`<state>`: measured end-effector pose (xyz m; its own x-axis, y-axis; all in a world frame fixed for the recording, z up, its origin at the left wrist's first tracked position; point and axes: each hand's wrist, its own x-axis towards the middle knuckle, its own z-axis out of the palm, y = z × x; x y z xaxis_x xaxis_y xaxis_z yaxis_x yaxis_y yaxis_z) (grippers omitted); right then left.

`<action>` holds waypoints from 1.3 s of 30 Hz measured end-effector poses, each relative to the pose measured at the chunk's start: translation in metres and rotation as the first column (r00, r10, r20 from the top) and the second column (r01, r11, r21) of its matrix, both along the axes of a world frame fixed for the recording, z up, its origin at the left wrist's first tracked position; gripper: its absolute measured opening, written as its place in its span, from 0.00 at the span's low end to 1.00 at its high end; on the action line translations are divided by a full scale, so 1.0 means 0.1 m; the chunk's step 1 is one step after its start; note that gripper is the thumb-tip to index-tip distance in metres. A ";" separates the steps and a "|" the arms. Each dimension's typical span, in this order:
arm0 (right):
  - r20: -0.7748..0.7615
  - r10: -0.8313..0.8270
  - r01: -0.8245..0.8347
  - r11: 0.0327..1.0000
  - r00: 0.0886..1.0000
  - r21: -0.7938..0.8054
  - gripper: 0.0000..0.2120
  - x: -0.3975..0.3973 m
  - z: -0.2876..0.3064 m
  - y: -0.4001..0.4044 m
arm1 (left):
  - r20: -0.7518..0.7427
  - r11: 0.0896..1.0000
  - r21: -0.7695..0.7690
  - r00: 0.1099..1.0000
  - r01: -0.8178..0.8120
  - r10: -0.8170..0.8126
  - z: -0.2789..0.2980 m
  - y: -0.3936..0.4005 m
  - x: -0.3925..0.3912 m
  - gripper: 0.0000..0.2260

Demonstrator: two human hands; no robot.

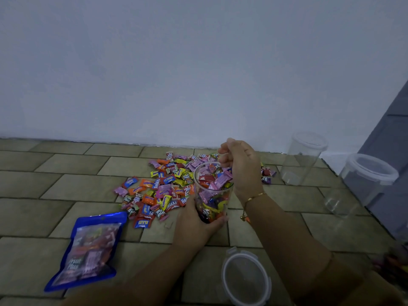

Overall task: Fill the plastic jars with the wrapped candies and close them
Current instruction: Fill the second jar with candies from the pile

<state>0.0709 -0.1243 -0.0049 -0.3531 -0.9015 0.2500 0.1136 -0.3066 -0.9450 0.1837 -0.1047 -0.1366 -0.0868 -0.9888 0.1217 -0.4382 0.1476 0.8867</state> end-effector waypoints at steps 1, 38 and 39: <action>-0.019 0.022 -0.022 1.000 1.000 0.020 0.11 -0.02 0.01 -0.01 | 0.003 1.000 -0.002 1.000 -0.003 0.003 0.00 0.00 0.00 0.42; -0.760 0.426 -0.006 0.871 -0.491 0.492 0.12 0.18 0.30 -0.22 | -0.031 0.997 -0.076 0.999 0.011 -0.013 -0.06 -0.03 0.01 0.33; -0.768 0.435 -0.002 0.870 -0.470 0.494 0.11 0.19 0.31 -0.21 | -0.033 0.997 -0.075 0.999 0.011 -0.013 -0.07 -0.03 0.01 0.33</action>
<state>0.0897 -0.1454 0.0257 0.3888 -0.8790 -0.2759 -0.8868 -0.4383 0.1465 0.1843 -0.1078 -0.1434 -0.0933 -0.9757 0.1984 -0.4059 0.2193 0.8872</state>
